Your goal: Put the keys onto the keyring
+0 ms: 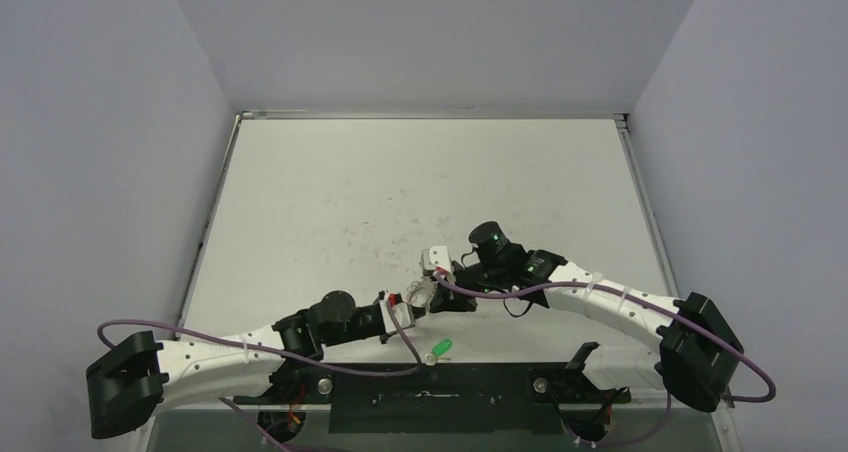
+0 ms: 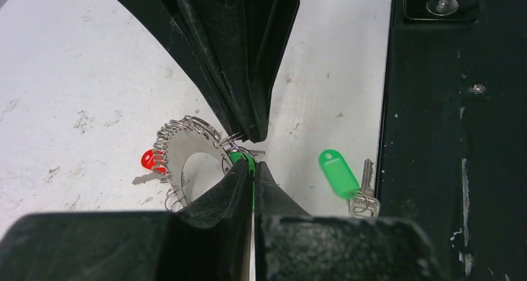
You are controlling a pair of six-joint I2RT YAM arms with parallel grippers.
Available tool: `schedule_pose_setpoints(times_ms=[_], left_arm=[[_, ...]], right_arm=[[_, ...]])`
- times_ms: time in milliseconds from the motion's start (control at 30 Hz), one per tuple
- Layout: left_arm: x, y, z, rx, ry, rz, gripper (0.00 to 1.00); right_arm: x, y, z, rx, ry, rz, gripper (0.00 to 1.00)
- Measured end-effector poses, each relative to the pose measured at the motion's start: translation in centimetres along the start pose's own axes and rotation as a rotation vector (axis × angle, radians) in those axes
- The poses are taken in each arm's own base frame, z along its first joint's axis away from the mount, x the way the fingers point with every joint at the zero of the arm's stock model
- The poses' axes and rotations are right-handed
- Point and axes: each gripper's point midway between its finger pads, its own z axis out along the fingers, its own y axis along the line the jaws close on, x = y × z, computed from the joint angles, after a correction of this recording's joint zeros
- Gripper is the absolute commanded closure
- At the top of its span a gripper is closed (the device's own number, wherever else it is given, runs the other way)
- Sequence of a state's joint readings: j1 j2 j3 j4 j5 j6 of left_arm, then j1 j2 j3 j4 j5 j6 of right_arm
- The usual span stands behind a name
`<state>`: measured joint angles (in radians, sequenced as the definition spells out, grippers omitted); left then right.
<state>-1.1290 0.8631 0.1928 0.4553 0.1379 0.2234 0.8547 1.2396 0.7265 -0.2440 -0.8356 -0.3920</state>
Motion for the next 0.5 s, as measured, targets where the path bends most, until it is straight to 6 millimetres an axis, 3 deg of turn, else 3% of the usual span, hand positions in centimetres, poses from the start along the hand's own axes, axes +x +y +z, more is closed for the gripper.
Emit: schedule_pose_setpoints(times_ms=[500], left_arm=[[-1.8,2.6,-1.4,-0.173,-0.051,-0.101,1.0]], right_arm=[[-1.0,-0.3,-0.6,0.026,-0.03,-0.039,1.0]])
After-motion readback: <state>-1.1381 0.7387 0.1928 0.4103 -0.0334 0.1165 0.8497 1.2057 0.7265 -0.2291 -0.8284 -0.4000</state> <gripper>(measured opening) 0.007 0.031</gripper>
